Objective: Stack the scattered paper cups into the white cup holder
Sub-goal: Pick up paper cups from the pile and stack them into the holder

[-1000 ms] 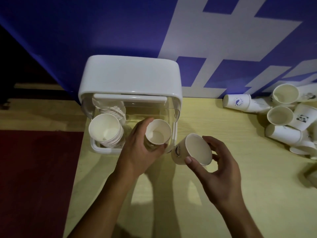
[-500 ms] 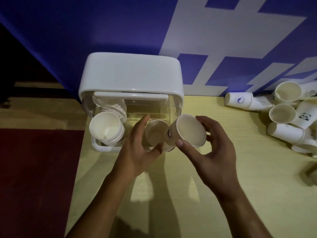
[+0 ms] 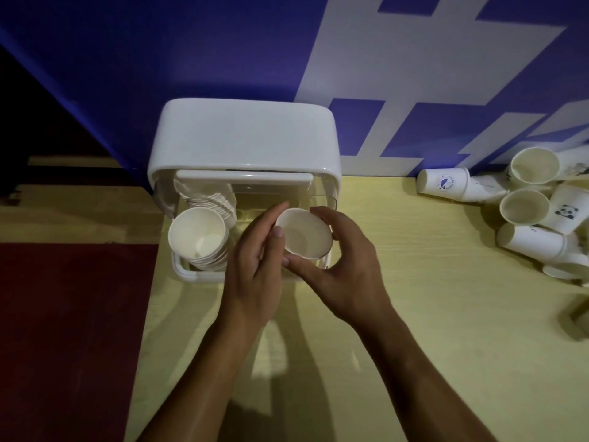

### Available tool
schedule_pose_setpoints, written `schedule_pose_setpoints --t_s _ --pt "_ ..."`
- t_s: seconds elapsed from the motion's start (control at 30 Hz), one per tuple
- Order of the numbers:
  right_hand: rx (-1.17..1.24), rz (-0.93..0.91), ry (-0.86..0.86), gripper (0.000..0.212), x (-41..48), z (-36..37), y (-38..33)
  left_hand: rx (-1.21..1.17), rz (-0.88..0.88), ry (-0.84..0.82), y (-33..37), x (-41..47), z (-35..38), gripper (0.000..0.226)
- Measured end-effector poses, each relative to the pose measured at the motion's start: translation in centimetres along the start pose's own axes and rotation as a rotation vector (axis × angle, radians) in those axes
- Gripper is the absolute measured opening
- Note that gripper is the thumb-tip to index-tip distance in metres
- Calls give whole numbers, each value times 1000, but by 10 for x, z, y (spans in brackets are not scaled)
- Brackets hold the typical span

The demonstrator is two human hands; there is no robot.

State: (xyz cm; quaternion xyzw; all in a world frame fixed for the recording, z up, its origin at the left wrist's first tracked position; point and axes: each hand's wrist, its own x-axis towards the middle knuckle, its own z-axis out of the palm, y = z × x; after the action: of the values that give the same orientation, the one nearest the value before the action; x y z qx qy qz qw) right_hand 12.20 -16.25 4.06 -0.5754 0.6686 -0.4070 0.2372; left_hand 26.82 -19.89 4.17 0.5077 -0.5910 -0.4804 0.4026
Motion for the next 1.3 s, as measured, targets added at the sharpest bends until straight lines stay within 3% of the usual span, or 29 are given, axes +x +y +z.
schedule_pose_setpoints --t_s 0.27,0.43,0.67,0.77,0.83,0.97,1.07,1.17,1.3 --pt "0 14 -70 78 -1 12 14 -9 -109 1 -24 0 3 37" --pt "-78 6 -95 87 -3 20 23 114 -115 -35 -32 3 2 39" --pt "-103 7 -94 85 -3 26 29 166 -146 -67 -36 6 1 41" --pt "-103 29 -92 96 -7 24 27 154 -141 -79 -35 5 -1 39" --pt "-108 67 -83 96 -14 17 27 188 -85 -48 -32 -2 -4 43" --pt "-145 155 -7 77 -35 -16 37 316 69 48 -7 -26 -2 43" --pt "-162 260 62 65 -47 -49 59 304 272 74 18 -30 18 38" --pt "-131 363 136 59 -49 -85 85 257 390 2 36 -17 62 33" --pt "-56 449 249 54 -52 -139 122 246 389 -153 50 9 153 39"
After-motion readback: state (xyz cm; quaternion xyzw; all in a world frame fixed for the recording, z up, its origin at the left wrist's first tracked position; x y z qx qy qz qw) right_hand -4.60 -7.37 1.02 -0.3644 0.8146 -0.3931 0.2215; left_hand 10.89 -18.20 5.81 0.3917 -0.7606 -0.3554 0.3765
